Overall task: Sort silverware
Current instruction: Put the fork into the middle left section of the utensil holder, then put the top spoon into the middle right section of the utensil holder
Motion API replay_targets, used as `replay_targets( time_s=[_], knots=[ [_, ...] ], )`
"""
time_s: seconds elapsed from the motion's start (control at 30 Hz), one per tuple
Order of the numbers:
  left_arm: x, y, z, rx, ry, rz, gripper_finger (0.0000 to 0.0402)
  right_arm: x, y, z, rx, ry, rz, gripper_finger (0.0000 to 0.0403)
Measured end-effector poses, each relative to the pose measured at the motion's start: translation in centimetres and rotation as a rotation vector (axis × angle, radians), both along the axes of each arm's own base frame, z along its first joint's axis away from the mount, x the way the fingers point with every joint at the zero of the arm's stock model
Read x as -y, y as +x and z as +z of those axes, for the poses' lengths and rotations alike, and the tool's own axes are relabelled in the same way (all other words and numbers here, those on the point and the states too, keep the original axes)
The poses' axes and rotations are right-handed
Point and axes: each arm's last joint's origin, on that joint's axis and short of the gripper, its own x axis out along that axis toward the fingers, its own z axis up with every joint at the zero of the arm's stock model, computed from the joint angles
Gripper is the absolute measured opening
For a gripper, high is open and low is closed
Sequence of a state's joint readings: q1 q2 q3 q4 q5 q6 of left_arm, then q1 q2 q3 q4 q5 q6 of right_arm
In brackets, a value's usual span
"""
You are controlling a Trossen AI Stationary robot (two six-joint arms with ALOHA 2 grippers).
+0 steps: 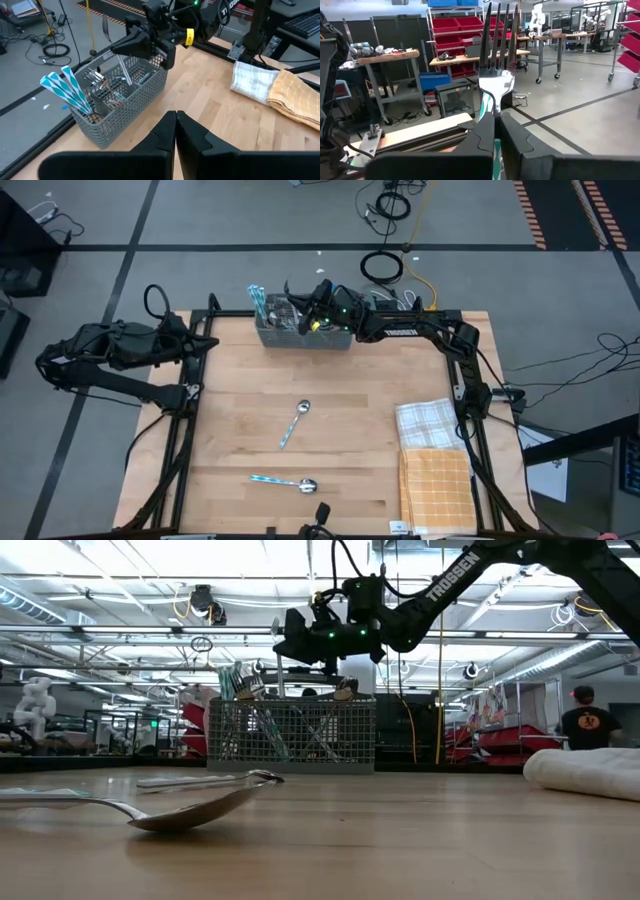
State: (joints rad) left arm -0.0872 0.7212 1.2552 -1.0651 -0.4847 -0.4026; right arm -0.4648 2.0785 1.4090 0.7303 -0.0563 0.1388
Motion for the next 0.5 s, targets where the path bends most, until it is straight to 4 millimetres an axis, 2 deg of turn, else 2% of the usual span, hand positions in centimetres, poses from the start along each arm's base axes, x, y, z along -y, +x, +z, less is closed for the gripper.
replay_targets(
  time_s=[0.5],
  knots=[
    [0.0, 0.0, 0.0, 0.0, 0.0, 0.0, 0.0017, -0.07, 0.05, -0.12, -0.016, -0.015, -0.001, 0.0061]
  ],
)
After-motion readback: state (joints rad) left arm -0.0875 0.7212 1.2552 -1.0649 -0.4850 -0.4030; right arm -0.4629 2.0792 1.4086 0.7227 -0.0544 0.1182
